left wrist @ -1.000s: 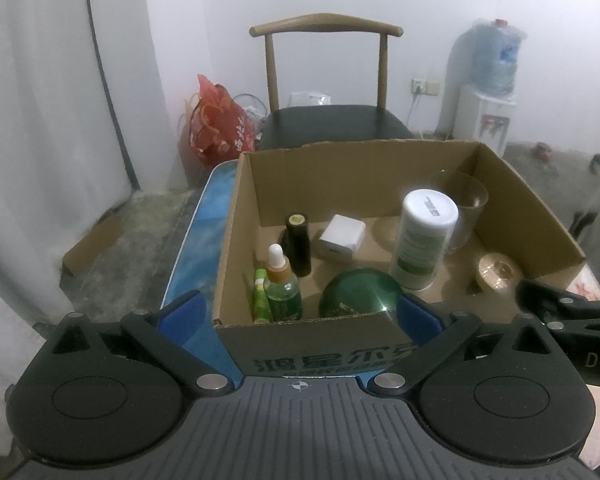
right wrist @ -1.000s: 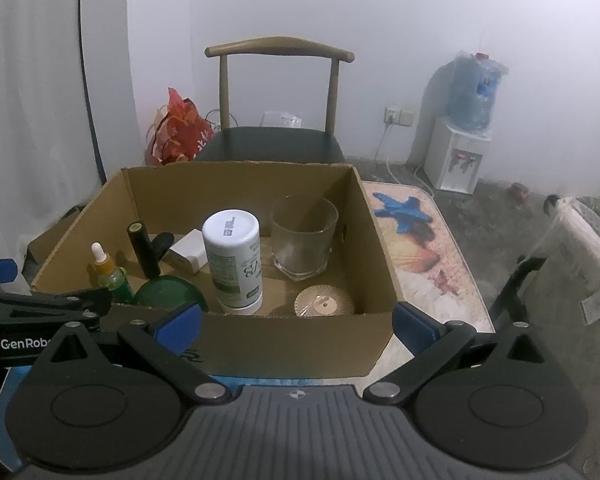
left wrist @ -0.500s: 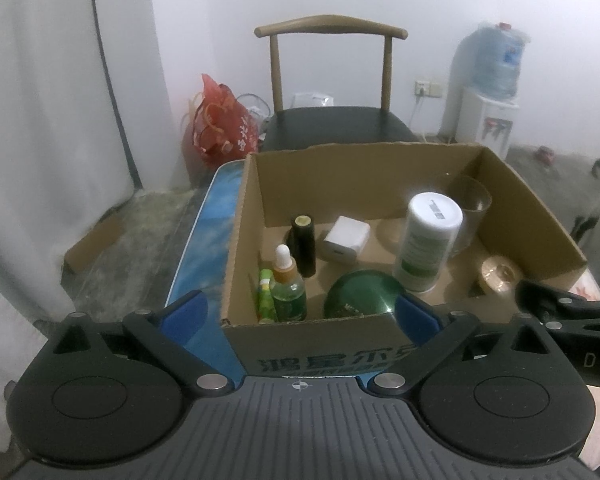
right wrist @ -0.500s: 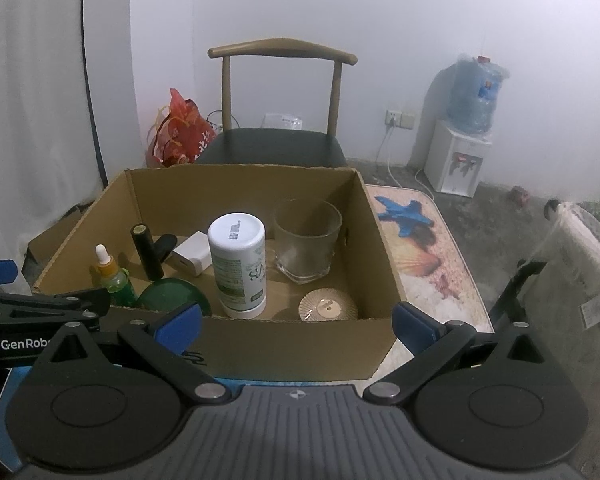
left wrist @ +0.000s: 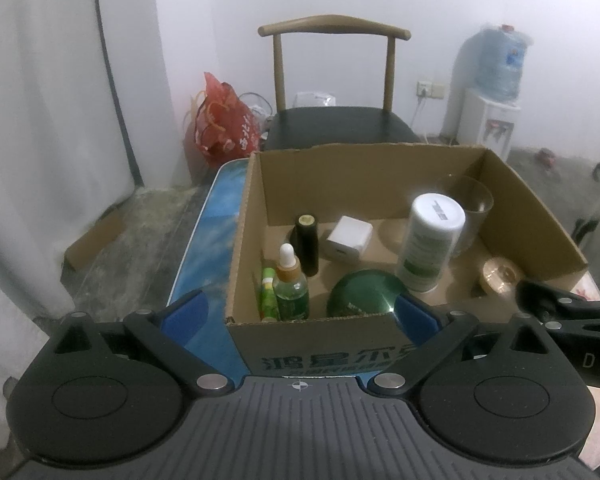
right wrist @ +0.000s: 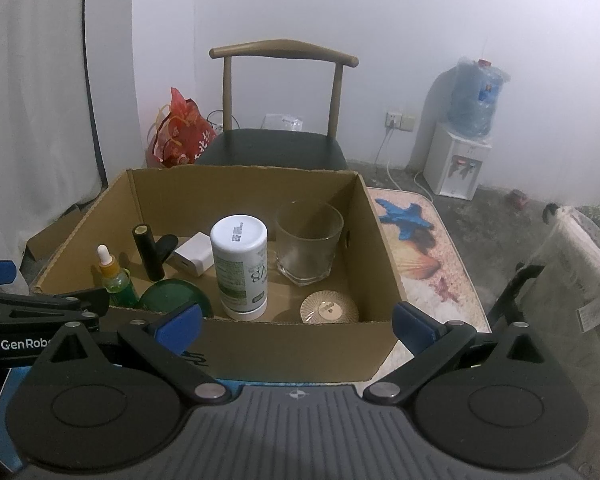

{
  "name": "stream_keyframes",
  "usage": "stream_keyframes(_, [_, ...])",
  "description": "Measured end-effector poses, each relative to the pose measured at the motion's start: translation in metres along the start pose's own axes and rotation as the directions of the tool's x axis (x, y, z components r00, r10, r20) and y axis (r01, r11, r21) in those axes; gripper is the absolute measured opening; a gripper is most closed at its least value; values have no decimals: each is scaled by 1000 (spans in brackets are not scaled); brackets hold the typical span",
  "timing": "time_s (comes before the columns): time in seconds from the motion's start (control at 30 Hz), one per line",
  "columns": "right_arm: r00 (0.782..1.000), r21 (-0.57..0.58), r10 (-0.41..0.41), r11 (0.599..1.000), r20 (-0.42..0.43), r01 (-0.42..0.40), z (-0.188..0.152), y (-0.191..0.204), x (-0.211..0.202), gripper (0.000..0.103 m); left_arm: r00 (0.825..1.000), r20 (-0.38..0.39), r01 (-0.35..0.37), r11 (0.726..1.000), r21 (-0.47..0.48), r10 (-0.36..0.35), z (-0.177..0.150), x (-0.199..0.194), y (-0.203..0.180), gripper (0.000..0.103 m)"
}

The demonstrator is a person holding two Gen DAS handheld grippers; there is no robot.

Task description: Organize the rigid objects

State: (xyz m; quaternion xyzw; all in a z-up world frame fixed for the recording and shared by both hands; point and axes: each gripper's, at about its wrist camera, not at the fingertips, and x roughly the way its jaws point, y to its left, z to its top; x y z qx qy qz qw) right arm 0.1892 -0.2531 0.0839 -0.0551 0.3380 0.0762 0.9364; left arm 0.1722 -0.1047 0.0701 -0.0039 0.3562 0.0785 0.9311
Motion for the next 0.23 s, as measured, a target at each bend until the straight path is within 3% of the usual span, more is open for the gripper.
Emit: stream_keyframes(0.23, [1000,1,0,1000,-1,0,0,0,-1,103,1000,-2,-2,1000,0,2,-1,0,0,100])
